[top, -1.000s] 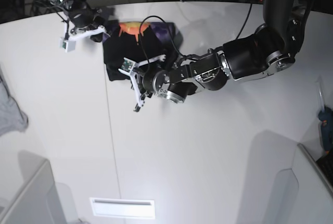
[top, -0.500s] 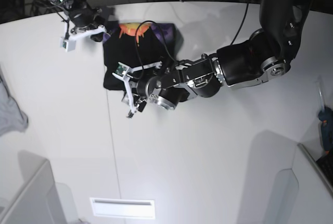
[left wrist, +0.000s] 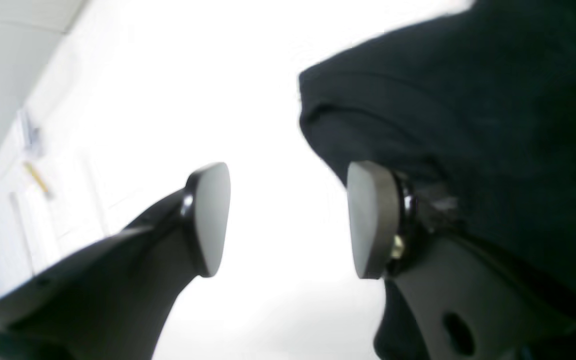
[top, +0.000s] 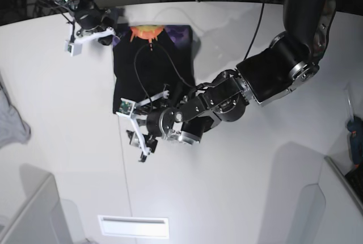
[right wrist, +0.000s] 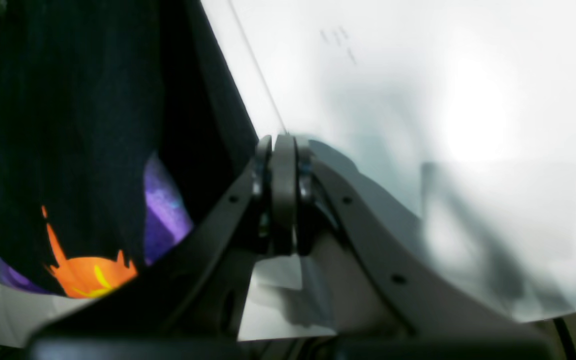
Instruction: Fold the T-shirt properly
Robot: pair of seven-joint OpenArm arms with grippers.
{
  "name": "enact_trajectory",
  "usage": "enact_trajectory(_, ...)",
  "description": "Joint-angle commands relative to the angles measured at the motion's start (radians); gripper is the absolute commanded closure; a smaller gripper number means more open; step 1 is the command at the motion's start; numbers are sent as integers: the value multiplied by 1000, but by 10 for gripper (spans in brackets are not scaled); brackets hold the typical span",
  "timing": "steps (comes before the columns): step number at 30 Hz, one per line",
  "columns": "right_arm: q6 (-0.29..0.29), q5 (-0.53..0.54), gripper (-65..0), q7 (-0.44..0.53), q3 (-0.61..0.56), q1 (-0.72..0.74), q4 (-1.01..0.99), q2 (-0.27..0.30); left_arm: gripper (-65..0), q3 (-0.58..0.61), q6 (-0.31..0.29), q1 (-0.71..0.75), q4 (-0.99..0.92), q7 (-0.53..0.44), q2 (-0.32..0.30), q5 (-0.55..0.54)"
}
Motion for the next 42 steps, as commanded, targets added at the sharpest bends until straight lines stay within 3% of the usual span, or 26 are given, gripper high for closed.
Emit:
enact_trajectory(1,5,8,0,15,7,-7,13,3,-352,-45,10,-20,28,-10,11,1)
enact_trajectory(4,5,-51,0,17,8,-26,28,2,-336,-200,10,30,94,59,5,1)
enact_trajectory(5,5,-85,0,17,8,-32,37,2,-291,-245,10,48,128,95,5,1)
enact_trajectory(6,5,-112,0,17,8,-38,45,0,-229,-278,10,63,154,118,2,1)
enact_trajectory(8,5,-158,0,23,8,-59,69,-1,0,-354,10,132,229,131,-42,1)
enact_trajectory(14,5,-193,0,192,8,-179,111,0,0,-567,10,381,415,129,-190,1)
enact_trajectory(19,9,-197,0,229,8,-248,145,14,0,-725,10,599,534,114,-257,0)
enact_trajectory(25,13,-195,0,285,8,-360,175,97,0,-972,10,936,590,-119,-262,1)
enact_trajectory(29,13,-193,0,287,7,-414,175,177,0,-1095,10,1133,603,-139,-251,1)
enact_trajectory(31,13,-193,0,285,8,-441,177,223,0,-1161,10,1237,616,-149,-214,1)
enact_trajectory(36,14,-192,0,232,-4,-501,177,312,0,-1247,10,1450,611,-308,-164,1)
enact_trajectory(39,106,-193,0,141,-3,-532,177,322,0,-1273,10,1573,611,-376,-138,1)
enact_trajectory(42,252,-186,0,44,-33,-552,175,407,0,-1268,10,1676,591,-429,-128,1)
